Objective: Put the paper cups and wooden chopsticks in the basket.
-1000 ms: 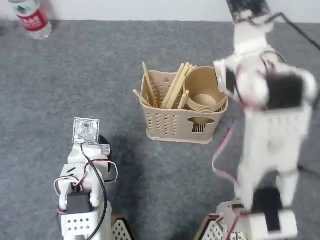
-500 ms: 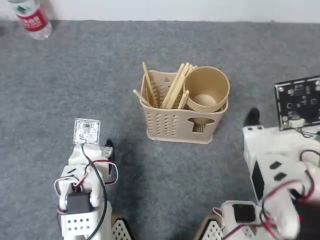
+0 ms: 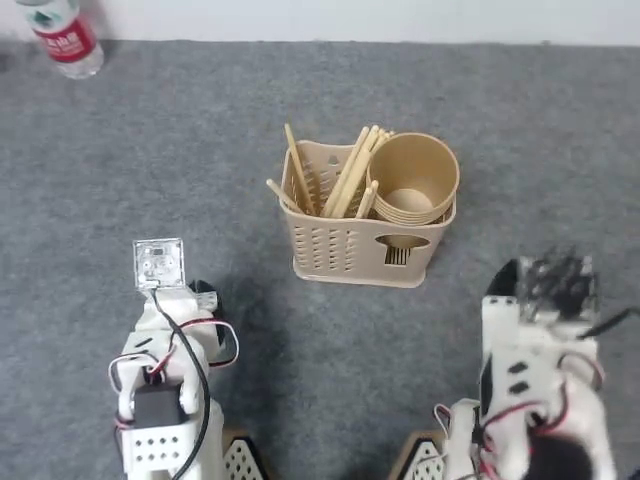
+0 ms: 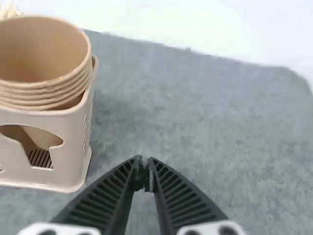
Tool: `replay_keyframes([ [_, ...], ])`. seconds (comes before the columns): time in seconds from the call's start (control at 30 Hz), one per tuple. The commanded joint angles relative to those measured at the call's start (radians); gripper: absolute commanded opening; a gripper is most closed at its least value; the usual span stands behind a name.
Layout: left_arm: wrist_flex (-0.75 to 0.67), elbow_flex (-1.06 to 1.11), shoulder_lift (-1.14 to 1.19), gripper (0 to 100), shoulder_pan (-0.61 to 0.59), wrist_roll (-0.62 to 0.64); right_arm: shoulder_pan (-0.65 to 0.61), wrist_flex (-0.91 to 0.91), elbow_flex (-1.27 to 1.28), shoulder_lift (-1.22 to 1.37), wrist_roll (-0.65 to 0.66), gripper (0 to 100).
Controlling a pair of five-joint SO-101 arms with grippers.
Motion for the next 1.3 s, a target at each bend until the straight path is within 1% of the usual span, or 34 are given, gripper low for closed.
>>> replay_keyframes([
  [0.0, -0.035, -0.008, -0.018, 1, 0.008, 0.015, 0.007, -0.022, 0.127, -0.194, -0.015, 0.8],
  [0.1, -0.032, -0.008, -0.018, 1, 0.008, 0.015, 0.005, -0.018, 0.229, -0.136, -0.064, 0.8],
  [0.2, -0.011, -0.008, -0.018, 1, 0.008, 0.015, 0.001, -0.101, 0.344, -0.120, -0.138, 0.8],
  [0.27, -0.006, -0.008, -0.018, 1, 0.008, 0.015, -0.028, -0.166, 0.427, -0.137, -0.180, 0.8],
  [0.33, -0.005, -0.008, -0.018, 1, 0.008, 0.015, -0.081, -0.209, 0.511, -0.166, -0.216, 0.8],
  [0.47, 0.000, -0.008, -0.017, 1, 0.008, 0.014, -0.259, -0.252, 0.640, -0.170, -0.261, 0.8],
  [0.53, 0.043, -0.008, -0.017, 1, 0.009, 0.014, -0.329, -0.252, 0.677, -0.170, -0.272, 0.8],
  [0.57, 0.071, -0.008, -0.017, 1, 0.009, 0.014, -0.344, -0.252, 0.687, -0.170, -0.278, 0.8],
  [0.63, 0.112, -0.008, -0.017, 1, 0.009, 0.014, -0.346, -0.255, 0.707, -0.170, -0.299, 0.8],
  [0.8, 0.163, -0.008, -0.017, 1, 0.008, 0.015, -0.344, -0.311, 0.816, -0.170, -0.376, 0.8],
  [0.9, 0.199, -0.008, -0.017, 1, 0.008, 0.015, -0.337, -0.275, 0.824, -0.168, -0.377, 0.8],
  [1.0, 0.229, -0.008, -0.017, 1, 0.008, 0.015, -0.272, -0.257, 0.824, -0.168, -0.376, 0.8],
  [1.13, 0.230, -0.008, -0.017, 1, 0.006, 0.015, -0.171, -0.254, 0.824, -0.166, -0.376, 0.8],
  [1.27, 0.230, -0.007, -0.017, 1, 0.002, 0.015, -0.163, -0.147, 0.824, -0.168, -0.379, 1.1],
])
